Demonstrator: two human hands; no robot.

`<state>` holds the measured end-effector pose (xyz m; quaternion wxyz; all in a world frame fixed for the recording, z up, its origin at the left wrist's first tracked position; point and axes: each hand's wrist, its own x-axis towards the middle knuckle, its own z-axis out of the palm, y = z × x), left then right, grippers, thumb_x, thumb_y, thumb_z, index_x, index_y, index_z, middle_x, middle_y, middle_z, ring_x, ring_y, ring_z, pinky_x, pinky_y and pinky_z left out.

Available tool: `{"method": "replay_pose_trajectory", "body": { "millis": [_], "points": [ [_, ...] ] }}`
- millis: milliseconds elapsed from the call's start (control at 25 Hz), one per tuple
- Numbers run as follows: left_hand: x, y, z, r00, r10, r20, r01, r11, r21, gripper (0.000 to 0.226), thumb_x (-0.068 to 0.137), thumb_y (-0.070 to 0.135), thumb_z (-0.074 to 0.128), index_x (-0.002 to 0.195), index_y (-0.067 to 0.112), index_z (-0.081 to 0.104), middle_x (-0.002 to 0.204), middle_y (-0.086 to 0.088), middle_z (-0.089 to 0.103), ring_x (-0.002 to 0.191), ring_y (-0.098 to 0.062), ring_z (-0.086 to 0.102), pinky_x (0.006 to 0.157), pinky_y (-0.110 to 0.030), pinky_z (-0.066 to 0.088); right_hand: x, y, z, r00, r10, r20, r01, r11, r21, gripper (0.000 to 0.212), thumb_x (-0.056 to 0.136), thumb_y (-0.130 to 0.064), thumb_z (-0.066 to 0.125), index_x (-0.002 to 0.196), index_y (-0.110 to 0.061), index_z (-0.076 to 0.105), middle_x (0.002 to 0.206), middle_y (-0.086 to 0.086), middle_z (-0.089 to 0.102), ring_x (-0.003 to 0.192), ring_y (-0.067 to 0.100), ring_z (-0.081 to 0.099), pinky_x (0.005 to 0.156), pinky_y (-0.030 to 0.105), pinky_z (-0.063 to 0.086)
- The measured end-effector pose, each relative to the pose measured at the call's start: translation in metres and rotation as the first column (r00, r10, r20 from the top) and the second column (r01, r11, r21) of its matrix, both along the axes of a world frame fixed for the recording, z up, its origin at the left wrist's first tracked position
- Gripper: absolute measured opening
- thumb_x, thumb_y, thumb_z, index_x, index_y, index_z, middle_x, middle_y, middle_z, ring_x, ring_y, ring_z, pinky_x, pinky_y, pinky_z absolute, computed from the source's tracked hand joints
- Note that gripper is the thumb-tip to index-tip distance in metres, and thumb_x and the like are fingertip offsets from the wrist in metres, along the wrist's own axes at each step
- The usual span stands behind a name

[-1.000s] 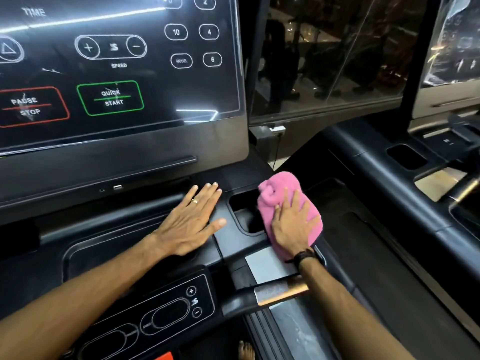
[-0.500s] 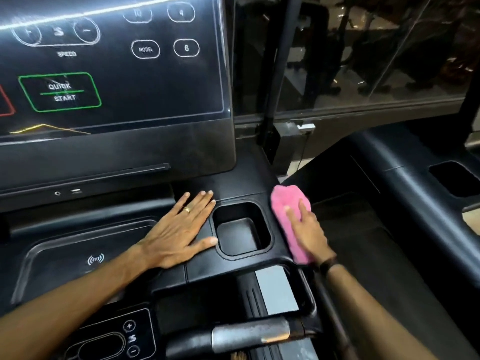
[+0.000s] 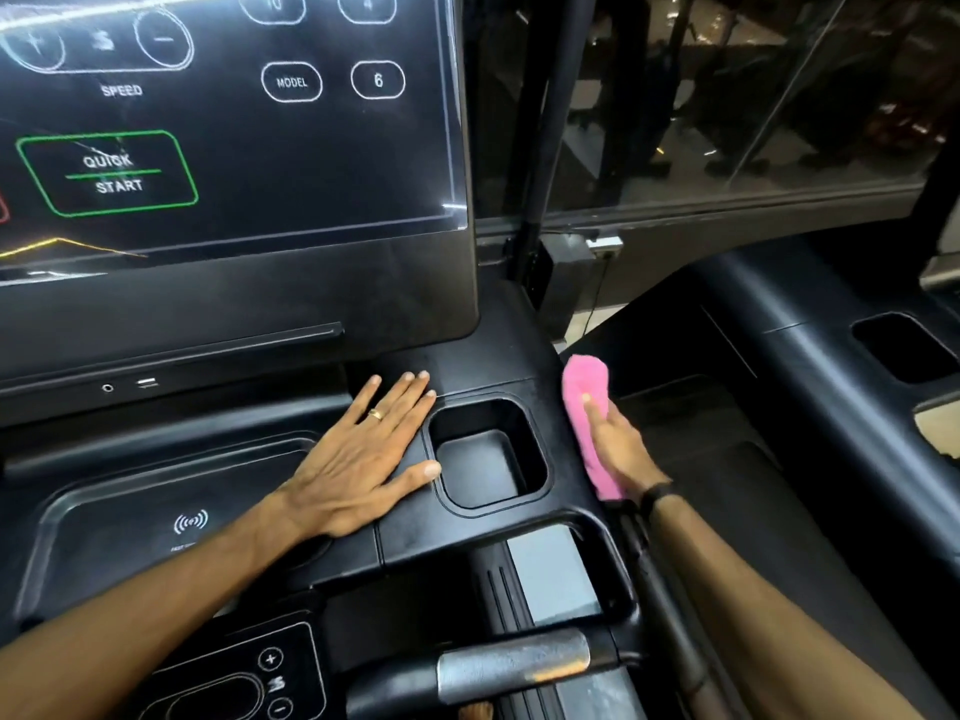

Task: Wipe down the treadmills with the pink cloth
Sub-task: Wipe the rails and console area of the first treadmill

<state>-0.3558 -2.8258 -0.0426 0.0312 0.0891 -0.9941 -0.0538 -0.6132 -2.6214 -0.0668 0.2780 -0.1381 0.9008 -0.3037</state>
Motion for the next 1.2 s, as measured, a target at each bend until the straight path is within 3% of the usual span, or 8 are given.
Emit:
{"method": "replay_pose_trajectory", "body": {
  "millis": [80,200,400,560,720,880,960,1200],
  "points": [
    [0.001,0.0,-0.001,0.999,-0.008,-0.039,0.008,1.0,0.018,0.079,0.101,0.065,0.008,0.158,0.01,0.008,0.166,-0.007,-0.002,0.153,-0.013,-0.009,0.124,-0.042,-0.004,0.024,-0.018,0.005,0.953,0.122,-0.277,-0.08,0.985,0.156,0.072,0.098,-0.066,0.028,0.159,-0.029,0.019,0.156,0.019,0.033,0.136,0.041,0.04,0.111,0.052,0.034],
    [0.002,0.001,-0.001,0.996,-0.029,-0.089,0.032,0.999,0.037,0.079,0.101,0.063,0.009,0.157,0.007,0.009,0.166,-0.009,0.001,0.153,-0.015,-0.007,0.124,-0.043,-0.003,0.098,0.008,0.011,0.647,0.437,-0.625,-0.32,0.9,0.297,0.067,0.098,-0.064,0.022,0.157,-0.032,0.022,0.154,0.022,0.03,0.135,0.041,0.036,0.106,0.057,0.035],
    [0.006,0.001,0.0,0.984,-0.024,-0.177,0.047,0.991,0.129,0.079,0.101,0.061,0.012,0.157,0.006,0.008,0.166,-0.009,0.001,0.153,-0.015,-0.007,0.124,-0.043,-0.003,0.063,-0.003,0.02,0.811,0.253,-0.527,-0.148,0.961,0.234,0.073,0.091,-0.068,0.02,0.155,-0.032,0.022,0.148,0.021,0.034,0.129,0.041,0.037,0.106,0.057,0.031],
    [0.005,-0.004,0.004,0.934,0.045,-0.353,0.081,0.939,0.333,0.075,0.101,0.057,0.021,0.156,0.005,0.018,0.165,-0.008,0.015,0.153,-0.013,0.005,0.125,-0.042,0.002,0.166,-0.045,0.008,0.612,0.429,-0.664,-0.289,0.903,0.317,0.062,0.097,-0.059,0.031,0.149,-0.026,0.037,0.145,0.022,0.042,0.125,0.04,0.045,0.104,0.06,0.026],
    [-0.001,-0.004,0.006,0.893,0.117,-0.434,0.086,0.904,0.42,0.073,0.102,0.055,0.021,0.154,0.005,0.027,0.162,-0.008,0.027,0.151,-0.013,0.019,0.125,-0.038,0.005,0.181,-0.062,0.023,0.658,0.369,-0.656,-0.225,0.928,0.297,0.056,0.096,-0.052,0.032,0.141,-0.022,0.044,0.123,0.02,0.057,0.099,0.036,0.054,0.082,0.047,0.034],
    [-0.009,-0.005,0.005,0.886,0.181,-0.426,0.046,0.881,0.471,0.074,0.101,0.06,0.018,0.154,0.009,0.029,0.159,-0.005,0.033,0.148,-0.014,0.025,0.123,-0.031,0.01,0.194,-0.014,0.05,0.616,0.379,-0.691,-0.479,0.876,0.053,0.053,0.097,-0.053,0.04,0.143,-0.026,0.045,0.111,0.006,0.054,0.087,0.024,0.049,0.072,0.037,0.043],
    [-0.009,-0.013,0.004,0.886,0.199,-0.418,0.028,0.879,0.477,0.072,0.102,0.06,0.018,0.152,0.01,0.032,0.157,-0.003,0.035,0.145,-0.019,0.03,0.121,-0.027,0.014,0.201,-0.02,0.047,0.515,0.469,-0.718,-0.594,0.799,0.096,0.051,0.097,-0.051,0.044,0.142,-0.027,0.045,0.105,0.004,0.051,0.083,0.023,0.049,0.069,0.036,0.043],
    [0.001,-0.023,0.007,0.895,0.218,-0.39,-0.025,0.895,0.445,0.069,0.103,0.055,0.022,0.152,0.007,0.033,0.154,-0.006,0.04,0.14,-0.021,0.037,0.118,-0.03,0.024,0.156,-0.118,0.043,0.59,0.344,-0.73,-0.374,0.918,0.13,0.04,0.098,-0.044,0.036,0.13,-0.023,0.052,0.101,0.009,0.05,0.087,0.032,0.047,0.072,0.04,0.026]
  ]
}}
